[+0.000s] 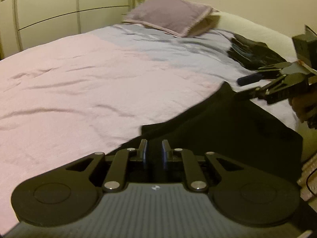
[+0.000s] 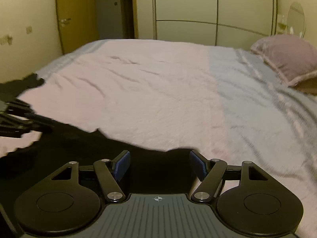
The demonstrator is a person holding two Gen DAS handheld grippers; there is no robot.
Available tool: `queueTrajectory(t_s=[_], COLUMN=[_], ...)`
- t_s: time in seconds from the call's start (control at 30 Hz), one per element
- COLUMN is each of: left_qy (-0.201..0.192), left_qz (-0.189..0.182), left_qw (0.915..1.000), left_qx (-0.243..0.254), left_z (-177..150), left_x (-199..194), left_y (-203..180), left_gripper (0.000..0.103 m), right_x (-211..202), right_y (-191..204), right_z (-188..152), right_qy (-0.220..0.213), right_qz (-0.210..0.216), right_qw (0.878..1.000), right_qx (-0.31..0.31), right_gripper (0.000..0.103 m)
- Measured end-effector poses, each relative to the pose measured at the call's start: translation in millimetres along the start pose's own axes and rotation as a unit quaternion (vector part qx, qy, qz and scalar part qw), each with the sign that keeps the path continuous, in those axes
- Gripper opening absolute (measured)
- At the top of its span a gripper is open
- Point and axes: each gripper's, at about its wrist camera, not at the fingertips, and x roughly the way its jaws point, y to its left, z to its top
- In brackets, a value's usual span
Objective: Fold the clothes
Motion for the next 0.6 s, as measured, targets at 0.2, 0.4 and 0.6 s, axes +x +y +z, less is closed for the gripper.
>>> queueTrajectory(t_s=[0.2,0.4,0.6], left_qy=[0.064,0.069,0.039], left_qz=[0.016,0.028,0.063], left_qw=[0.9975,0.9972,0.9973], left_qx=[0.027,0.012,0.004], left_z=[-1,8,1], left_x=[64,70,16], left_y=[-7,1,-6], left_gripper=[0.007,0.005,0.006], right_x=[34,39,-28], right_y=[3,-7,23], right_z=[-12,-10,-20], right_qy=[0.04,0.037,-0.009], right_qz=[0.005,0.004,-0.018], right_qw=[0.999,0.999,1.0], right_qx=[-0.019,0.005,-0.002], right_gripper=[0.07,0.071,0.071])
